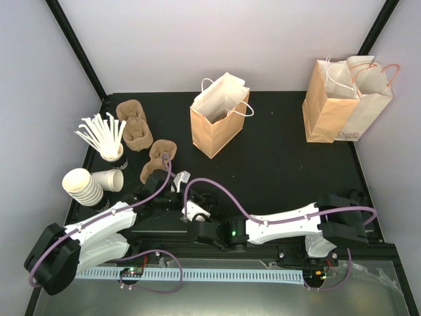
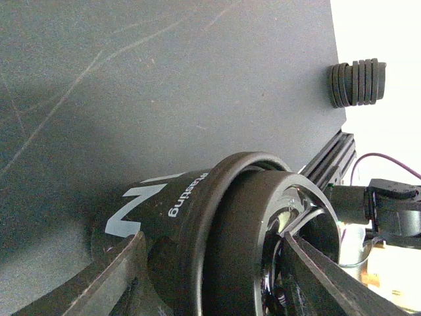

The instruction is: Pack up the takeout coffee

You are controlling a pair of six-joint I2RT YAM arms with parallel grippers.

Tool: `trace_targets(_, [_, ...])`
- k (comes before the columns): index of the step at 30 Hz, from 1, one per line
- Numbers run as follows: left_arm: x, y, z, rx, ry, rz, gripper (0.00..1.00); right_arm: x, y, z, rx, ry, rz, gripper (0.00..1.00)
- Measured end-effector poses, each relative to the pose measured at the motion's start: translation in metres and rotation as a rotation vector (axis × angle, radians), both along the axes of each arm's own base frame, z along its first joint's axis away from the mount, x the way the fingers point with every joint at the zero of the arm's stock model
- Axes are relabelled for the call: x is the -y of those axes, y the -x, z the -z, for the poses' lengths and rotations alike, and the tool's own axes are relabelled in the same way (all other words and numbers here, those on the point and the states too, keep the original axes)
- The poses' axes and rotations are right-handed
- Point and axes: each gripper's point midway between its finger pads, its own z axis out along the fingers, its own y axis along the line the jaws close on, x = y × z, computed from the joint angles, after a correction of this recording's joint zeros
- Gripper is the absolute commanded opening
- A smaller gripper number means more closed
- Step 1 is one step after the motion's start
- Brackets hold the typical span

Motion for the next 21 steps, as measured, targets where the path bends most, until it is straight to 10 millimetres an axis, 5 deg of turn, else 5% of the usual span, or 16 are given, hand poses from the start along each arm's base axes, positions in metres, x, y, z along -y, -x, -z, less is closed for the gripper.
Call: trace_targets(21, [0.005, 0.001, 0.002, 0.003, -0.003, 0.053, 0.56, -0.002, 0.004, 0.01, -0.048, 0.004, 0.139, 0.19])
